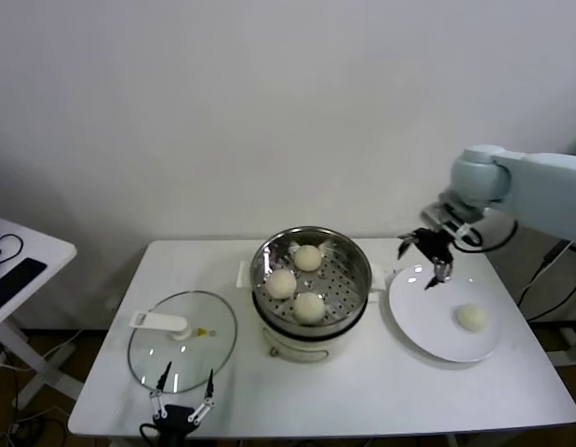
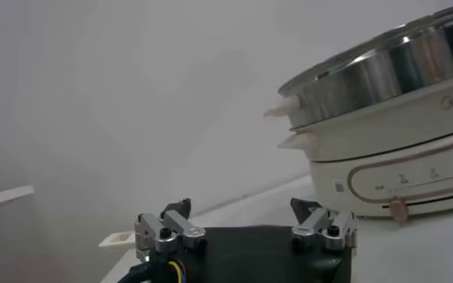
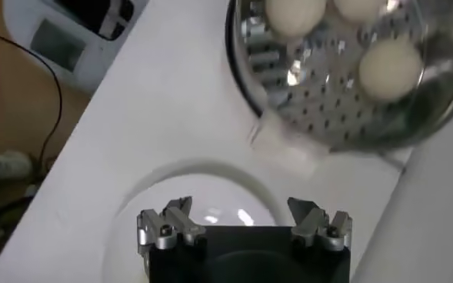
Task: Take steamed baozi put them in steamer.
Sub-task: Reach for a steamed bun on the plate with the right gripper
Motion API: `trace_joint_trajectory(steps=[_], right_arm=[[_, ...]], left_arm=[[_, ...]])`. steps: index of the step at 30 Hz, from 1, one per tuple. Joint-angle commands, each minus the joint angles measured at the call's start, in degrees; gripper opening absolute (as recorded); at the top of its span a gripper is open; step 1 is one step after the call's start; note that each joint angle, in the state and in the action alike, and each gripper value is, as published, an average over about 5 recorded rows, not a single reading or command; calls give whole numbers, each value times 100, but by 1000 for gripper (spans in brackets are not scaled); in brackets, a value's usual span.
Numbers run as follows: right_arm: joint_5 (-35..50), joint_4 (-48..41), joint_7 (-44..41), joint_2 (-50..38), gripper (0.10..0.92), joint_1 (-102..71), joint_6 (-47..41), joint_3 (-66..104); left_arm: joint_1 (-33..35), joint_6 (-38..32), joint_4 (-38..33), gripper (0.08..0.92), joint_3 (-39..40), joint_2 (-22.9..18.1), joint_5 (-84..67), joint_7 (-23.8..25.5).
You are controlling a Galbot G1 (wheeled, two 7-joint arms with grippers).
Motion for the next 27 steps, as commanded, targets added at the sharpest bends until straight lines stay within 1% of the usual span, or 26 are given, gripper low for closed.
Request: trace_joint_trajectory(steps=[1, 7, 14, 21, 27], right_arm=[[-934, -1064, 64, -987, 823, -1550, -440, 1048], [-1443, -1717, 71, -834, 823, -2562, -219, 1970], [-2046, -2352, 53, -556, 823, -3310, 42, 2700], [-2513, -2690, 81, -397, 823, -3993, 161, 3345], [-2731, -2853, 118, -290, 823, -4339, 161, 3759]], left_arm=[[-9, -12, 70, 823, -12, -2, 29, -2], [-12, -22, 144, 823, -31, -27, 85, -9], [41, -45, 174, 823, -55, -68, 192, -25], [98, -24, 164, 823, -80, -90, 227, -32], [118, 0, 116, 823, -71, -105, 229, -28]])
